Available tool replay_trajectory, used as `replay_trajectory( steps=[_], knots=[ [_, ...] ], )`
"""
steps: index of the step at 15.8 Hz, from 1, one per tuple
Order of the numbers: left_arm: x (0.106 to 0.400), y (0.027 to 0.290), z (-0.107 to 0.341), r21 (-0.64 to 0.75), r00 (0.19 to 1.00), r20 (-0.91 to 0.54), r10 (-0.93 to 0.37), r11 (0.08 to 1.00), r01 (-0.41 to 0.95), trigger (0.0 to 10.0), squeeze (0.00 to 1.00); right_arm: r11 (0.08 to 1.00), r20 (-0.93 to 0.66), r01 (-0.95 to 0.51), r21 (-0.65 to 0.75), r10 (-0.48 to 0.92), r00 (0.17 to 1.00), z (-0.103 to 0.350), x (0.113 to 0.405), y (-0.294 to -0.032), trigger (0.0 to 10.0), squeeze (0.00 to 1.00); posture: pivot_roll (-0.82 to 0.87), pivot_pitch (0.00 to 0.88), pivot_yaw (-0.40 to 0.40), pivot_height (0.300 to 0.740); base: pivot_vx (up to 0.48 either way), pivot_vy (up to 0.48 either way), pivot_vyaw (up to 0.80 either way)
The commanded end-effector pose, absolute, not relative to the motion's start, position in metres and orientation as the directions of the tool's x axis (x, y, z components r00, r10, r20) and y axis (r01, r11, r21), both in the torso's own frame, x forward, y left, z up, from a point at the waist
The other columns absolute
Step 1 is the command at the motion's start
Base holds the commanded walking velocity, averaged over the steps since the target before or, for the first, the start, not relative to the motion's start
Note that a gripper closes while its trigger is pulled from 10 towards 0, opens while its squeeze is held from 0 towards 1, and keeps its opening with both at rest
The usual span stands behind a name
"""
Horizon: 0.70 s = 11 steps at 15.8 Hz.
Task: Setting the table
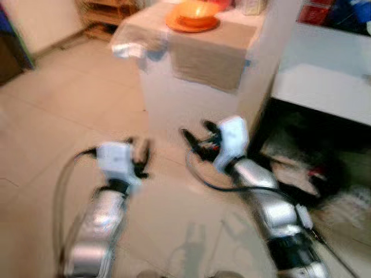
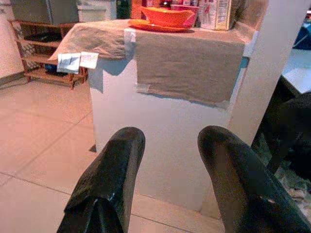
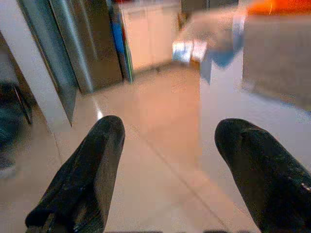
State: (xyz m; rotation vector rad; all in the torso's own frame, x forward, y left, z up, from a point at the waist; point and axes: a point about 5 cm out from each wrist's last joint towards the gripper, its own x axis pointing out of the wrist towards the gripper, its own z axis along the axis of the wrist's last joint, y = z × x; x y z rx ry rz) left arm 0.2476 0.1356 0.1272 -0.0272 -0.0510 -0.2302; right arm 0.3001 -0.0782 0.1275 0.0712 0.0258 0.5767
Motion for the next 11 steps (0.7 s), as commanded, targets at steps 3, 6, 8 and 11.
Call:
replay_trajectory(
  steps=[3, 6, 8, 11],
  knots=[
    [0.248, 0.142, 0.13, 0.003, 0.974, 0.06, -0.218, 0.976, 0.218, 10.0, 0.0, 0.824, 0.021, -0.566, 0.022, 0.565, 0.825, 0.135, 0.299, -0.068, 10.0, 0.0, -0.06, 0.12, 0.0, 0.74, 0.48, 0.0, 0.53],
    [0.248, 0.141, 0.132, 0.007, 0.972, 0.066, -0.223, 0.975, 0.223, 10.0, 0.0, 0.811, 0.056, -0.582, 0.053, 0.58, 0.813, 0.14, 0.298, -0.064, 10.0, 0.0, -0.06, 0.121, 0.001, 0.74, 0.48, 0.0, 0.53],
    [0.248, 0.14, 0.134, 0.013, 0.97, 0.072, -0.233, 0.972, 0.233, 10.0, 0.0, 0.815, 0.098, -0.577, 0.052, 0.571, 0.815, 0.148, 0.3, -0.063, 10.0, 0.0, -0.06, 0.122, 0.002, 0.74, 0.48, 0.0, 0.0],
    [0.251, 0.139, 0.142, 0.022, 0.963, 0.095, -0.252, 0.968, 0.251, 10.0, 0.0, 0.819, 0.166, -0.569, 0.072, 0.553, 0.816, 0.164, 0.303, -0.063, 10.0, 1.0, -0.06, 0.122, 0.002, 0.74, 0.48, 0.0, 0.0]
  ],
)
